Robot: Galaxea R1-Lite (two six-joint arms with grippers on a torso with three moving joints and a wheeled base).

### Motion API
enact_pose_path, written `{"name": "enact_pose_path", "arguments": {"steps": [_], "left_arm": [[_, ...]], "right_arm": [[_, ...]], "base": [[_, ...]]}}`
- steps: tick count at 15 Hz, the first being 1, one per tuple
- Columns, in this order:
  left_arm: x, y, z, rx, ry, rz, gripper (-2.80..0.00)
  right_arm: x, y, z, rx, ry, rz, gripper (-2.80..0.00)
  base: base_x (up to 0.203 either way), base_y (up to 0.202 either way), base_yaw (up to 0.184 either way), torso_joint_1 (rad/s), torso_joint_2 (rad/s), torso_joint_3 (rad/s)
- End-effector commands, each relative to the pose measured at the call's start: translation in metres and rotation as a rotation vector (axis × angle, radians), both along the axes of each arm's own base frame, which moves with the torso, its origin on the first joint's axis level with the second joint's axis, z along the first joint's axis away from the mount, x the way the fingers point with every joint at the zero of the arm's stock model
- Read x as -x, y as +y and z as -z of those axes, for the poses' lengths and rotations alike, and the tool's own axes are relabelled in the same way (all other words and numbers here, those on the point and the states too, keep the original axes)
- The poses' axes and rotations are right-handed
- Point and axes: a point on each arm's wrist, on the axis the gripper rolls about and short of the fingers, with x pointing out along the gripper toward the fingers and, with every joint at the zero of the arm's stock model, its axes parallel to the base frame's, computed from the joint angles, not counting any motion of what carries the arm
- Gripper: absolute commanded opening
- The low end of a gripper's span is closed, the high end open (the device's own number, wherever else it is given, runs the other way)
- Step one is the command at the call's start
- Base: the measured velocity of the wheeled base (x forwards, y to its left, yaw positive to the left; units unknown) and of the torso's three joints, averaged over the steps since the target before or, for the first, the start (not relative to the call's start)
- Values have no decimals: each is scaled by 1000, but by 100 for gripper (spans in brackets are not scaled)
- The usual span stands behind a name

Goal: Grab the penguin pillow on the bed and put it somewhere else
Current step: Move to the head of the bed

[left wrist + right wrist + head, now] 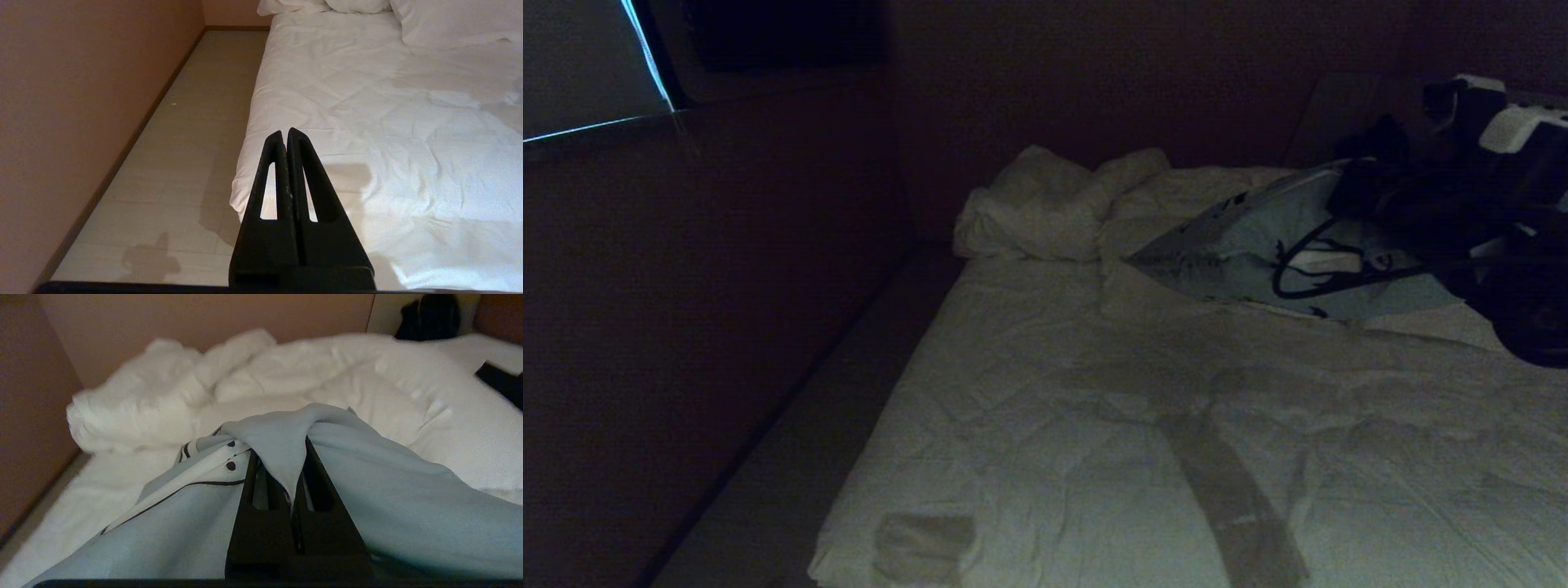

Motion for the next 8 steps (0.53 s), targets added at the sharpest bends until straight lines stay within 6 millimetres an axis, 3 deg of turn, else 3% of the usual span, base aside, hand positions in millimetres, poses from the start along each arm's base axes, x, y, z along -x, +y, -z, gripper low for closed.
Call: {"name": "enact_pose_path", "arguments": {"steps": [1,3,8], "left_arm": [[0,0,0,0,1,-1,-280],[0,0,0,0,1,-1,-280],[0,0,0,1,1,0,-280]], "right_arm": [[26,-6,-21,-11,-65,2,-280],[37,-8,-27,-13,-82,1,-280],[41,-25,-31,0,-99,11,-280]], "base": [[0,0,0,0,0,0],[0,0,0,0,0,0],[0,0,0,0,0,0]]}}
